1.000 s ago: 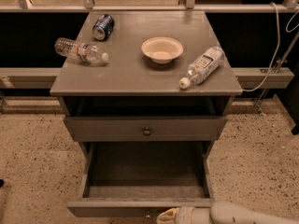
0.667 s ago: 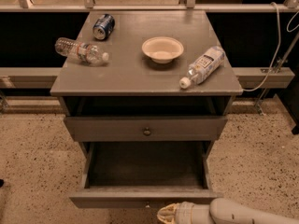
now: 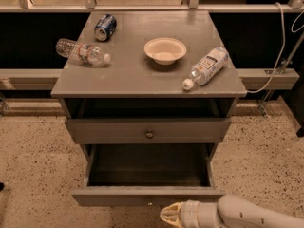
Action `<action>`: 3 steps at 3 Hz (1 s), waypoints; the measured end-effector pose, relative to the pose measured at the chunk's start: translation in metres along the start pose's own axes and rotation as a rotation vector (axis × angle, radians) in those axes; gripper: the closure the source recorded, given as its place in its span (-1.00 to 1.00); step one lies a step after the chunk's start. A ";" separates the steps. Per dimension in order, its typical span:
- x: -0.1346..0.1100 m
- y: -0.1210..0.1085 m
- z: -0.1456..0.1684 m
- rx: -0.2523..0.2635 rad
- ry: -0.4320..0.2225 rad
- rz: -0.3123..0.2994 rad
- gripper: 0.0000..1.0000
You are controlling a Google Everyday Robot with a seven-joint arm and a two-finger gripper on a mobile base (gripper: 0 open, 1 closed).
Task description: Close middle drawer
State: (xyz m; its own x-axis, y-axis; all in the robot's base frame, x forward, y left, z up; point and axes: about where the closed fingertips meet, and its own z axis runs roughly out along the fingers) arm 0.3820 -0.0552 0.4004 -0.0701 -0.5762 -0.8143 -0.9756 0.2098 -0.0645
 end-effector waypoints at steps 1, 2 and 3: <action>0.003 -0.026 0.001 0.081 -0.043 -0.037 1.00; 0.011 -0.066 0.000 0.181 -0.074 -0.070 1.00; 0.012 -0.071 -0.001 0.193 -0.074 -0.073 1.00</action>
Offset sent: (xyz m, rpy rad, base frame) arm 0.1131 -0.0446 -0.0047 0.0582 -0.2893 -0.1858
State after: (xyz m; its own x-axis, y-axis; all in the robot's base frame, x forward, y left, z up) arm 0.4506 -0.0775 0.3956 0.0218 -0.5371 -0.8433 -0.9191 0.3211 -0.2283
